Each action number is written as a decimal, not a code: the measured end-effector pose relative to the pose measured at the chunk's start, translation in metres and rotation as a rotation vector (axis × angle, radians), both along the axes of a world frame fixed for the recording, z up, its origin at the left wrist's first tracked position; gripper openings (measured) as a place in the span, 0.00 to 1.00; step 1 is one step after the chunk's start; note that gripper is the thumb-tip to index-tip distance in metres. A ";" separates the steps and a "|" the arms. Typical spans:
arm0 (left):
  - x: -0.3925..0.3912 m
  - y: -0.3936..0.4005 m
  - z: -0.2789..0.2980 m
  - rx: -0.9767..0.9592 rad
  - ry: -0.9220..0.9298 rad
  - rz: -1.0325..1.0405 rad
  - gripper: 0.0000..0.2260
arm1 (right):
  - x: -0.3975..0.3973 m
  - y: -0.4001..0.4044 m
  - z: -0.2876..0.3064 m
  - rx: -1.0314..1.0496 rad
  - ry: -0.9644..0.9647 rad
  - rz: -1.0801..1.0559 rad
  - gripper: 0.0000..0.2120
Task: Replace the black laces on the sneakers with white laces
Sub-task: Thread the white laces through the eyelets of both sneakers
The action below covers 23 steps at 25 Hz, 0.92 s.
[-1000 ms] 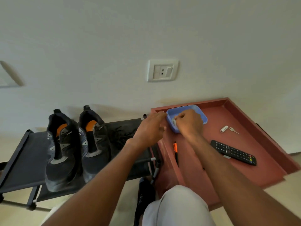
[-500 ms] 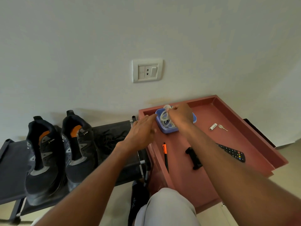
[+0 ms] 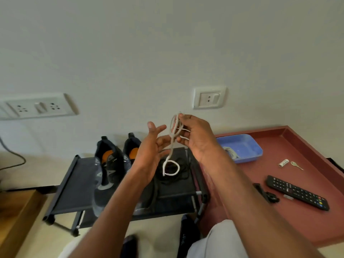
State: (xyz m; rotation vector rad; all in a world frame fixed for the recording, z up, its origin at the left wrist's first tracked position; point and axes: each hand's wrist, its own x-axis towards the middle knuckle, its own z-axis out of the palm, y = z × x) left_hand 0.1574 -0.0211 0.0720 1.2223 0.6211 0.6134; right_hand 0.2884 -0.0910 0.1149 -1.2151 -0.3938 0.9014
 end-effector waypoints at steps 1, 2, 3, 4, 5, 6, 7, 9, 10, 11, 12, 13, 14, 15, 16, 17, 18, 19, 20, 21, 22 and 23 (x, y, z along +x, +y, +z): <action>-0.015 0.001 0.003 -0.039 0.025 -0.008 0.32 | -0.012 0.009 -0.006 0.008 0.050 0.031 0.08; -0.028 0.003 0.002 -0.018 0.102 -0.023 0.31 | -0.023 0.016 -0.012 0.011 0.099 0.057 0.08; -0.042 0.007 0.000 0.036 0.217 -0.046 0.29 | -0.032 0.023 -0.020 0.024 0.150 0.083 0.08; -0.052 0.011 -0.003 0.094 0.325 -0.088 0.26 | -0.037 0.027 -0.026 0.040 0.185 0.095 0.08; -0.058 0.016 -0.006 0.145 0.414 -0.143 0.23 | -0.040 0.030 -0.031 0.054 0.207 0.089 0.09; -0.064 0.023 -0.011 0.196 0.484 -0.180 0.22 | -0.038 0.035 -0.037 0.041 0.195 0.041 0.09; -0.067 0.031 -0.014 0.242 0.520 -0.171 0.20 | -0.033 0.038 -0.043 -0.022 0.089 -0.043 0.08; -0.071 0.049 -0.020 0.241 0.453 -0.033 0.19 | -0.014 0.040 -0.057 -0.298 -0.403 -0.205 0.11; -0.072 0.057 -0.021 0.185 0.359 0.047 0.19 | -0.007 0.038 -0.062 -0.484 -0.668 -0.221 0.11; -0.072 0.064 -0.021 0.123 0.255 0.107 0.17 | -0.005 0.036 -0.065 -0.687 -0.879 -0.167 0.06; -0.071 0.069 -0.021 0.078 0.166 0.138 0.13 | -0.007 0.036 -0.067 -0.881 -1.013 -0.059 0.10; -0.070 0.073 -0.021 0.056 0.110 0.141 0.10 | -0.010 0.039 -0.070 -0.977 -1.102 0.047 0.21; -0.068 0.076 -0.021 0.045 0.079 0.128 0.08 | -0.016 0.045 -0.072 -0.912 -1.143 0.104 0.27; -0.067 0.078 -0.021 0.043 0.067 0.110 0.06 | -0.025 0.051 -0.070 -0.747 -1.141 0.127 0.29; -0.065 0.080 -0.021 0.043 0.060 0.095 0.04 | -0.033 0.059 -0.066 -0.555 -1.060 0.158 0.28; -0.065 0.081 -0.022 0.043 0.059 0.091 0.03 | -0.039 0.065 -0.063 -0.404 -0.892 0.216 0.24; -0.065 0.083 -0.022 0.038 0.061 0.102 0.03 | -0.047 0.069 -0.060 -0.313 -0.675 0.295 0.18; -0.067 0.084 -0.022 0.031 0.069 0.124 0.03 | -0.053 0.071 -0.059 -0.274 -0.496 0.341 0.12; -0.068 0.085 -0.022 0.025 0.077 0.147 0.04 | -0.054 0.072 -0.061 -0.277 -0.454 0.336 0.08; -0.071 0.086 -0.021 0.021 0.085 0.161 0.05 | -0.052 0.074 -0.064 -0.302 -0.511 0.286 0.09; -0.074 0.088 -0.020 0.020 0.097 0.170 0.06 | -0.048 0.075 -0.067 -0.358 -0.634 0.188 0.10; -0.078 0.090 -0.020 0.021 0.115 0.180 0.06 | -0.042 0.074 -0.070 -0.435 -0.768 0.041 0.11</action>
